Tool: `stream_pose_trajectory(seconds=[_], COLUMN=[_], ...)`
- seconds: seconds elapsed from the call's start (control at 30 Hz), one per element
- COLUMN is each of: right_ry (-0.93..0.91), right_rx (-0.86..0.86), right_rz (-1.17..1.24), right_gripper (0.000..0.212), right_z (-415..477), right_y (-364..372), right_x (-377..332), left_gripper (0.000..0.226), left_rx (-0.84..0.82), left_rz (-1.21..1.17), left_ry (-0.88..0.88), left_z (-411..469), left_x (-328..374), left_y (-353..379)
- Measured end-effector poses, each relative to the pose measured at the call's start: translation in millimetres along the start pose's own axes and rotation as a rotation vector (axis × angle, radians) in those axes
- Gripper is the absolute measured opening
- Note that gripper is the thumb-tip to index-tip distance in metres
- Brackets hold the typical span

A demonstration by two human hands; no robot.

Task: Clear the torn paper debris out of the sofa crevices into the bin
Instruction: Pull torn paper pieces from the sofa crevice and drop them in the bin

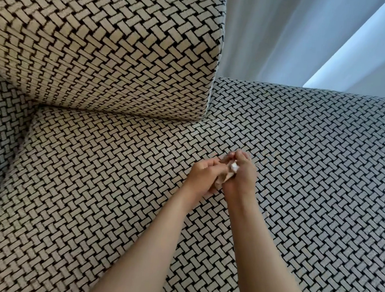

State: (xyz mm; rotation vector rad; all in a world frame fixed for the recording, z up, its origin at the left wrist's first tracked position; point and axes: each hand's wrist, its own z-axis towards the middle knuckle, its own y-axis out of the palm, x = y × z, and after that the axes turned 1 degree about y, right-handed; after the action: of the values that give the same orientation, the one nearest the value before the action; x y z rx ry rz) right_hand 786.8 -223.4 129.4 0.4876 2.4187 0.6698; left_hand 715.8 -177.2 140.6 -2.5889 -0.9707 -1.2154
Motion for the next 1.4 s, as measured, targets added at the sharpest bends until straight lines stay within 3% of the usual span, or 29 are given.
stream_pose_trajectory(seconds=[0.2,0.43,0.53,0.73,0.93,1.17,1.4], right_ry=[0.024,0.135,0.163,0.211,0.309,0.413,0.480], right_rx=[-0.097,-0.117,-0.094,-0.029,-0.091,-0.194,-0.290], right_rz=[-0.069,0.002,0.006,-0.182,-0.356,-0.480,-0.844], right_gripper=[0.026,0.024,0.029,0.024,0.016,0.022,0.026], right_z=[-37,-79,-101,-141,-191,-263,-309], right_y=[22,36,45,63,51,37,-19], right_x=[40,94,114,160,221,291,414], left_gripper=[0.018,0.013,0.026,0.043,0.022,0.032,0.031], left_rx=[-0.021,0.027,0.039,0.234,0.450,0.591,0.783], left_rz=[-0.115,-0.312,-0.446,-0.763,-1.152,-1.274,-1.358], left_ry=[-0.067,0.002,0.064,0.203,0.216,0.313,0.358], left_z=[-37,-95,-120,-161,-213,-280,-346], left_x=[5,-3,-5,-18,-63,-114,-220], left_y=[-39,-89,-109,-141,-178,-221,-290])
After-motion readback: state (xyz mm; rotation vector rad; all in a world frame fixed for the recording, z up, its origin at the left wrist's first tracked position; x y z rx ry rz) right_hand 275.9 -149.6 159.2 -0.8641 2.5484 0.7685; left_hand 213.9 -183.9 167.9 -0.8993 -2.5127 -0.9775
